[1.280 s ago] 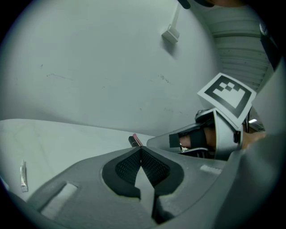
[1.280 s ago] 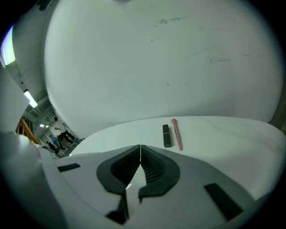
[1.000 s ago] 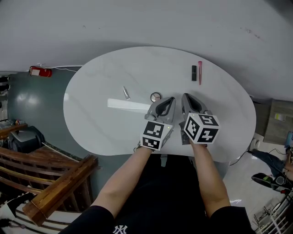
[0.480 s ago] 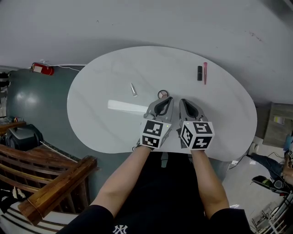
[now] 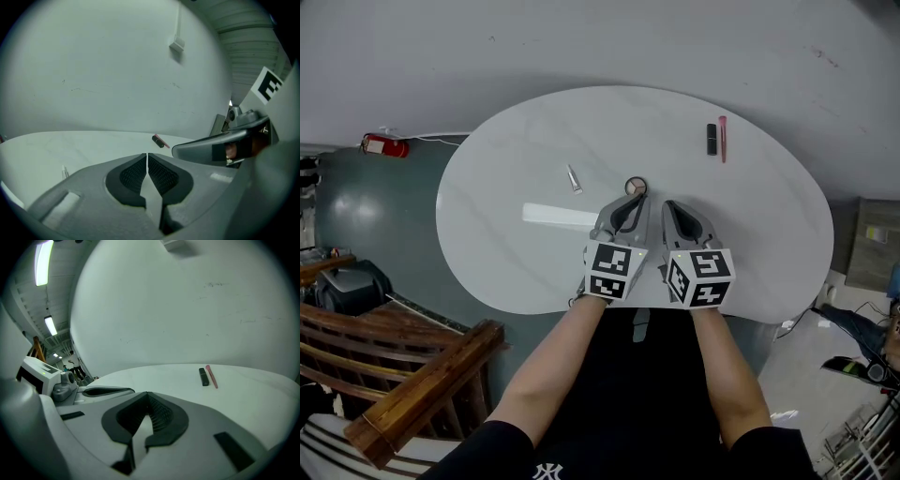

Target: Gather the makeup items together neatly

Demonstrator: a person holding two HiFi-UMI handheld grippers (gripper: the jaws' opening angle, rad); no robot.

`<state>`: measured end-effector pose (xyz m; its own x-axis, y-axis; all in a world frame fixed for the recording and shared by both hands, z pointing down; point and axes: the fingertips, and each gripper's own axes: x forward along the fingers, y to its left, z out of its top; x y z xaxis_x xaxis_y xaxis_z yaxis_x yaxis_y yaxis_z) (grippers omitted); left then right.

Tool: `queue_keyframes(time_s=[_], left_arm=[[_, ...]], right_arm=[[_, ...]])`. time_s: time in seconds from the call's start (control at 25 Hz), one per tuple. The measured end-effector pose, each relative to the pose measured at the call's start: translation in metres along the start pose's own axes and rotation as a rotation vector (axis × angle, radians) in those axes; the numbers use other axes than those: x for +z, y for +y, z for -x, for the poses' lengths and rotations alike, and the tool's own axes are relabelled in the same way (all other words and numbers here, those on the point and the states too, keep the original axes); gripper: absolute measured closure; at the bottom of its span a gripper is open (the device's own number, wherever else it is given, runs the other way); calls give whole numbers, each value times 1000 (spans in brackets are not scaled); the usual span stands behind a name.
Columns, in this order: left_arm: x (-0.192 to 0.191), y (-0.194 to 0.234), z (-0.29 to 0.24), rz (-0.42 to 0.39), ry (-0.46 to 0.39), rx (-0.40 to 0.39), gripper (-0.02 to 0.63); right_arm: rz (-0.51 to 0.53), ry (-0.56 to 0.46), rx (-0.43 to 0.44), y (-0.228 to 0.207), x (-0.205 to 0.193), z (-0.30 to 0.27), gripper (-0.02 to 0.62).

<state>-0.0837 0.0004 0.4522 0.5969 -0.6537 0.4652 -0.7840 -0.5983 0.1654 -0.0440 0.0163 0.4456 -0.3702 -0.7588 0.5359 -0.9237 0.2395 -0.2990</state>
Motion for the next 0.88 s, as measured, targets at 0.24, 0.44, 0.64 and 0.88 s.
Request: queue_keyframes(time_s=[0.24,0.44,0.64,0.88], left_arm=[[-17,11,-8,-46,37,7,572],[-29,17,-16,-81,65,10,491],[-39,28,-27,-94,89,40,438],[-50,33,-39,-106,116,41,388]], right_arm=[[-10,-6,2,-1,-8,-4,580],[-26,-7,0,-3,-13,-7,580],[-31,-3,-1,-6,-18,-12,580],[-39,-2,-13,-13,-18,-19,578]])
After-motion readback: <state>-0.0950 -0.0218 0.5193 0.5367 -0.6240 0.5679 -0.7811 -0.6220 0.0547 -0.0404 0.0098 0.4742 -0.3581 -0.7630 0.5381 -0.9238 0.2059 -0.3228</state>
